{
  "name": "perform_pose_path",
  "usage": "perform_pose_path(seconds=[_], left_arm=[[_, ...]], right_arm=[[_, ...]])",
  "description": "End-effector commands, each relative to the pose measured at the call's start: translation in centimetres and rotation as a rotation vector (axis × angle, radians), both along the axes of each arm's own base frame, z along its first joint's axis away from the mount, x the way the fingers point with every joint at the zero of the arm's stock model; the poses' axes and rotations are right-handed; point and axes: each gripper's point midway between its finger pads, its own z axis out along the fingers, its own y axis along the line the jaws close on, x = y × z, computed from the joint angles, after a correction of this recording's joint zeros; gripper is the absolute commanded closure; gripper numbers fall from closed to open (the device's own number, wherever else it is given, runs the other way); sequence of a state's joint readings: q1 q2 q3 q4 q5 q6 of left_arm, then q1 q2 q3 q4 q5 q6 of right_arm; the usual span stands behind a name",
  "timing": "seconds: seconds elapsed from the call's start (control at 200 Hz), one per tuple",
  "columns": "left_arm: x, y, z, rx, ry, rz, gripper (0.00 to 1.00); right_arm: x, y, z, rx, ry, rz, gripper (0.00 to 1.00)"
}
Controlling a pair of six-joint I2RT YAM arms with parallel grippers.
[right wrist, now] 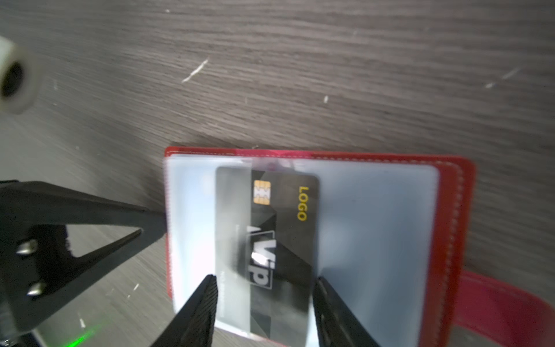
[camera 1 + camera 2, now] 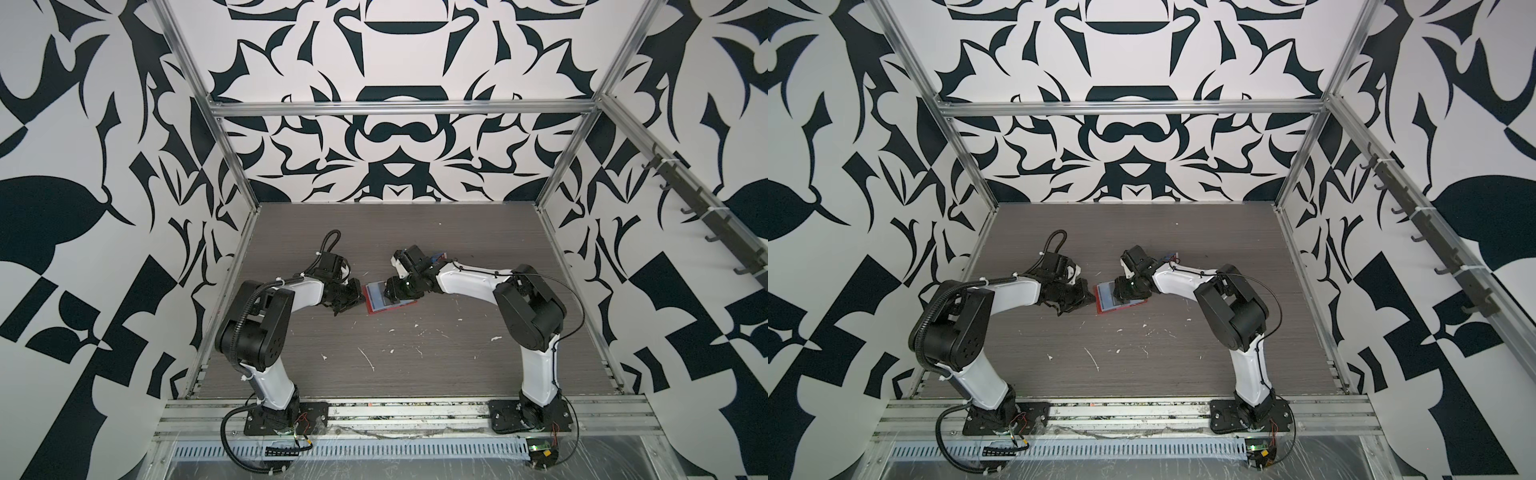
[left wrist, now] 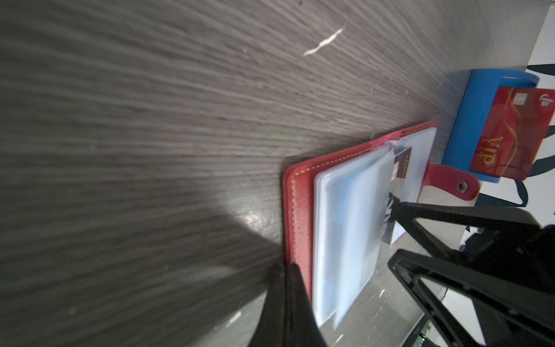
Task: Insert credit cards into a card holder
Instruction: Insert the credit card into the card slot.
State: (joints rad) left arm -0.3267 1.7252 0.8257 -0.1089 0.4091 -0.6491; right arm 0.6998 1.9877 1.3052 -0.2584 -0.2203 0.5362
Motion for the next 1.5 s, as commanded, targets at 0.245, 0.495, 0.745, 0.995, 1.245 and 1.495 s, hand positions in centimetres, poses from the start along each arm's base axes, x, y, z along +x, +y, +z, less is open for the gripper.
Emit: perform_pose_path(seconds=[0.245,0.495,0.745,0.995,1.245,1.495], left_arm=[[-1.9,0.9,-2.0,0.063,0.097,-0.015,1.0],[-1.9,0.9,-2.0,0.061,0.097,-0.019,1.0],[-1.9,0.8,-2.0,0.058,0.098,-0.021,1.0],[-1.9,0.7,-2.0,0.056,0.098,-0.024,1.0],[-2.0,0.7,-2.1,0.057,0.102,-0.025,1.0],[-1.9,0.7,-2.1,0.055,0.104,-0.026,1.0]], right_arm=[[0.7,-1.0,3.1,-0.081,-0.089,-0.011,0.47],[1.6,-1.1,3.2,-0.125,-0.109,-0.013,0.64],[2.4,-1.9,2.3,-0.228,-0.111,-0.01,0.9],[2.3,-1.9,1.0,-0.276,-0.082,0.008,0.96],[1.8,-1.3,-0.3,-0.285,-0.036,0.044,0.97],[0.9,0.3,-0.7,-0.203,0.01,0.089,0.99]])
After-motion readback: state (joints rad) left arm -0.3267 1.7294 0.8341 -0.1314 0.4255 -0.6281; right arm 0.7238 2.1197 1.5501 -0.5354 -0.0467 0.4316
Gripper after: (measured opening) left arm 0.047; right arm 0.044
